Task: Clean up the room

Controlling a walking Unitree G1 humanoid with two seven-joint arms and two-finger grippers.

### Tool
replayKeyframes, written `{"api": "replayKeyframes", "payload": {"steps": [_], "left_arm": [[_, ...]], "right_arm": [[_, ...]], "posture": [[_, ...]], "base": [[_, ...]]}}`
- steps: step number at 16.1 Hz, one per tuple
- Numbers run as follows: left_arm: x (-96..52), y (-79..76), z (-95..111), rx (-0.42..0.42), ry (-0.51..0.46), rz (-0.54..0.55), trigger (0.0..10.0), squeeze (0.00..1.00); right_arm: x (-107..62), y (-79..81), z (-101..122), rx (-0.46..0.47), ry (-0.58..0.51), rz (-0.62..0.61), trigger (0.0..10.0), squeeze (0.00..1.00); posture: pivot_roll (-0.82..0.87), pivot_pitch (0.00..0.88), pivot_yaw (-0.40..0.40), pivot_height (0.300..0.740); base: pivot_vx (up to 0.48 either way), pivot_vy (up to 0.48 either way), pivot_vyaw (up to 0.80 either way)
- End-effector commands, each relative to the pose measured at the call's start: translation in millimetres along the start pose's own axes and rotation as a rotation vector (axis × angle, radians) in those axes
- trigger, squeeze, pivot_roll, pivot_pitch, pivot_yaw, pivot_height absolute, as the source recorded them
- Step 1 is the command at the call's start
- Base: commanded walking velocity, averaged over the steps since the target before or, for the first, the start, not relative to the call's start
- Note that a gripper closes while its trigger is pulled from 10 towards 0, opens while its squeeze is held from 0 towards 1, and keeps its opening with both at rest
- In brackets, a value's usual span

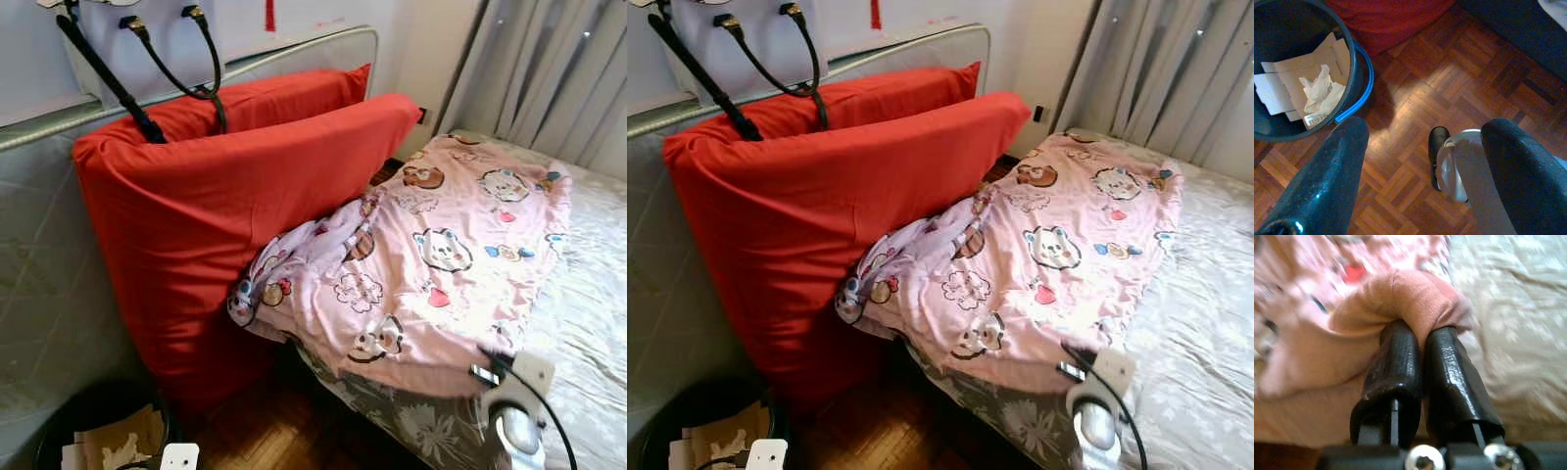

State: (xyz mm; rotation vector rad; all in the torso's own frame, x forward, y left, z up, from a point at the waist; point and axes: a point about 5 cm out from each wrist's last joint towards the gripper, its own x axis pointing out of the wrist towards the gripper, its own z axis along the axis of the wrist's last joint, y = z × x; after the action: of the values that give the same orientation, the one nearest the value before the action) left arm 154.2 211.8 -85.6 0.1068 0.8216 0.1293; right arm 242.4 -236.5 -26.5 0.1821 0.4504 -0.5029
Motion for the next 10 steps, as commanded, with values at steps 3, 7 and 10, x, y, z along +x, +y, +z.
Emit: {"api": "replayKeyframes", "payload": {"steps": [3, 7, 10], "left_arm": [[-1.8, -3.2, -5.2, 0.003, 0.016, -0.012, 10.0, 0.00], [-2.0, -4.6, -5.4, 0.010, 0.015, -0.018, 10.0, 0.00], [-2.1, -6.2, -5.4, 0.016, 0.013, -0.022, 10.0, 0.00]], "right_arm": [[-9.0, -15.1, -26.3, -0.060, 0.129, -0.053, 10.0, 0.00], [-16.0, -25.7, -43.0, -0.094, 0.222, -0.059, 10.0, 0.00], [-17.7, -27.4, -46.4, -0.089, 0.240, -0.061, 10.0, 0.00]], "posture": [[0.07, 0.000, -0.086, 0.740], [0.07, 0.000, -0.088, 0.740], [0.07, 0.000, -0.088, 0.740]], "base": [[0.000, 0.000, 0.00], [0.000, 0.000, 0.00], [0.000, 0.000, 0.00]]}}
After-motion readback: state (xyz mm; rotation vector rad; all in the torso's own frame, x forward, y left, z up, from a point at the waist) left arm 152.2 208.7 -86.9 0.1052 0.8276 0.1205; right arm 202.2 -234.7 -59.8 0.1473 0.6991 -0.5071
